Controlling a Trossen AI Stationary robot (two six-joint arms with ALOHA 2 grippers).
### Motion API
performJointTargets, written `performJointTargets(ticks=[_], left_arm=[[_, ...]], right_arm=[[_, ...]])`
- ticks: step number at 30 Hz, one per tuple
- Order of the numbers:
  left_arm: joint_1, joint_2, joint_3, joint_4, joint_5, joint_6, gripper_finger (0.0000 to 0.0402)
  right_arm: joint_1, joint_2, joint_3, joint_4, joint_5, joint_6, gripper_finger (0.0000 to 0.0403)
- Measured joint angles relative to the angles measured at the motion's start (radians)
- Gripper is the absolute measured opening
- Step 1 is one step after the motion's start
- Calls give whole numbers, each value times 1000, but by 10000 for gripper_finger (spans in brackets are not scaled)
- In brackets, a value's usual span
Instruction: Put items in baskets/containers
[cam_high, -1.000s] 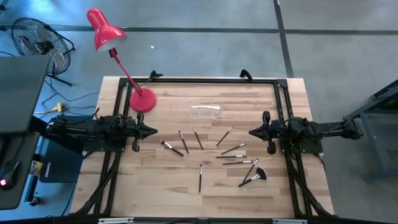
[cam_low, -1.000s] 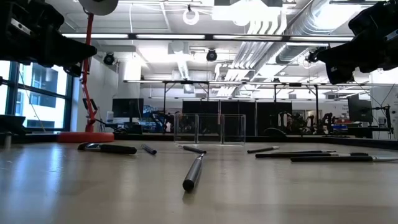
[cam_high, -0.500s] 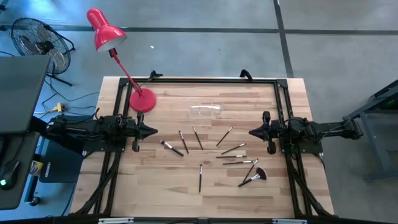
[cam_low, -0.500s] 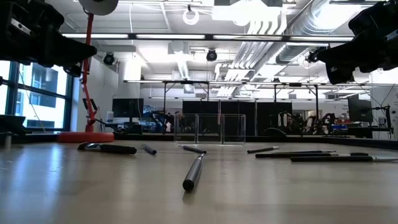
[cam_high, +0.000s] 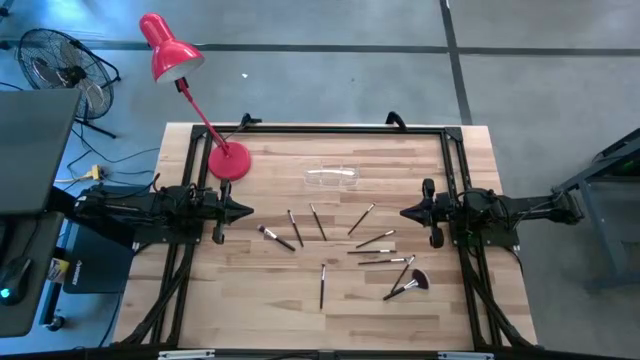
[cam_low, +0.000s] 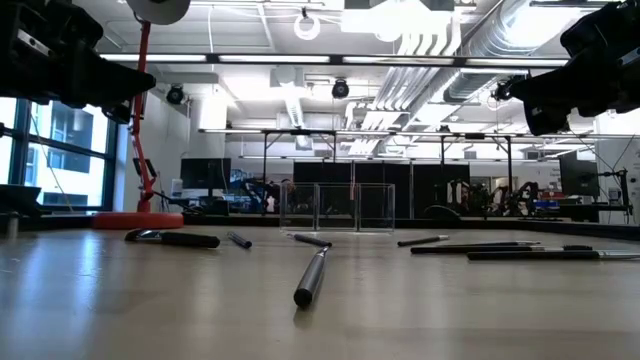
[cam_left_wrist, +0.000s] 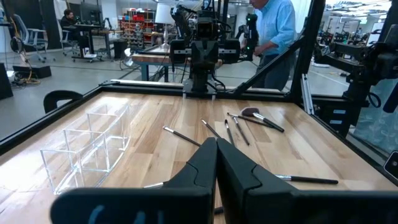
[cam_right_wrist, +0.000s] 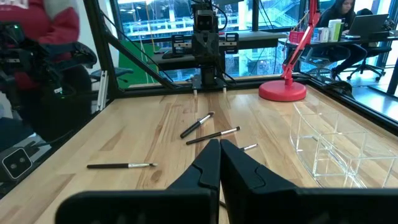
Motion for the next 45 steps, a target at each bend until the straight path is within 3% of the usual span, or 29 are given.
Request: performJointTargets(ticks=[38, 41, 45], left_arm=[[0, 20, 2, 52, -9, 0, 3], [-1, 58, 25, 42, -64, 0, 3], [0, 131, 84, 59, -250, 0, 3]], right_arm=[[0, 0, 0, 0, 0, 0, 0], [0, 0, 0, 0, 0, 0, 0], [0, 0, 0, 0, 0, 0, 0]])
